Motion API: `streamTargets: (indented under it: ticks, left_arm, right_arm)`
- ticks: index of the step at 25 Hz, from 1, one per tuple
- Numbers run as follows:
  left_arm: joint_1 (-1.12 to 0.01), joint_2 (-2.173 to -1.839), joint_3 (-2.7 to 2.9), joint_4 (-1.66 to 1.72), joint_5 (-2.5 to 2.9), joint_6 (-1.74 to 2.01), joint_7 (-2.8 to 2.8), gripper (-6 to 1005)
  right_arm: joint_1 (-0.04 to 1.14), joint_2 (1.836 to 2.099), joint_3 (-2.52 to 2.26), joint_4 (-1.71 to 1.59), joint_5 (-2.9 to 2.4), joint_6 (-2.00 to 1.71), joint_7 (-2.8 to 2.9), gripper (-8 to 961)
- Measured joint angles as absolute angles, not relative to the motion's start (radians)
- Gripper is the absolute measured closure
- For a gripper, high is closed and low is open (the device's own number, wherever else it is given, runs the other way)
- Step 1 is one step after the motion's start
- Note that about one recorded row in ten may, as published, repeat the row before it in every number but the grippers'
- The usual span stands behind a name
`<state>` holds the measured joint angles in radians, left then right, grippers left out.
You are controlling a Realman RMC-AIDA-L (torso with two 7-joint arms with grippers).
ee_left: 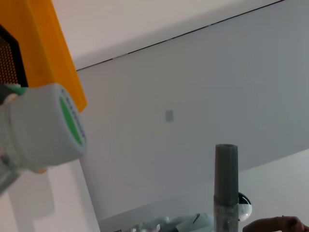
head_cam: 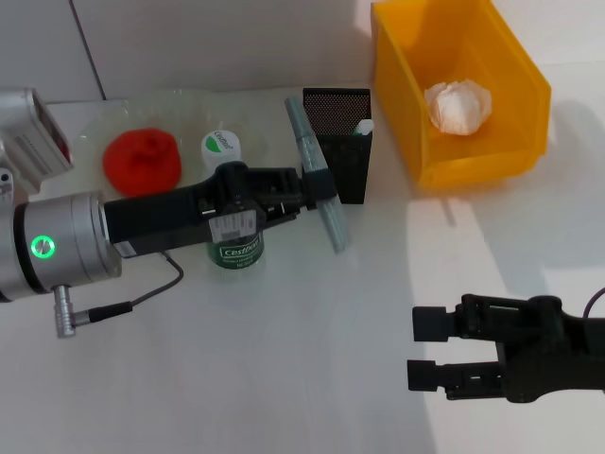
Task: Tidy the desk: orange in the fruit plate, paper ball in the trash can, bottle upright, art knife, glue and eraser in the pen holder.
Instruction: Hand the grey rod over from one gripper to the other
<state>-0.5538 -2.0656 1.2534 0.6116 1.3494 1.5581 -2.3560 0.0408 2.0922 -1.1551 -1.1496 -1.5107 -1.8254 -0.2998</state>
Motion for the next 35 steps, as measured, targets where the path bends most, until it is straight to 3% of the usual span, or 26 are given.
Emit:
streamTargets:
  ticks: [35]
  left_arm:
    - [-0.545,-2.071,1.339,0.610,1.392,1.597,-2.444,859]
  right_arm:
    - [0.079,2.074,-1.198,-0.979,-1.507,-1.799,-0.573,119]
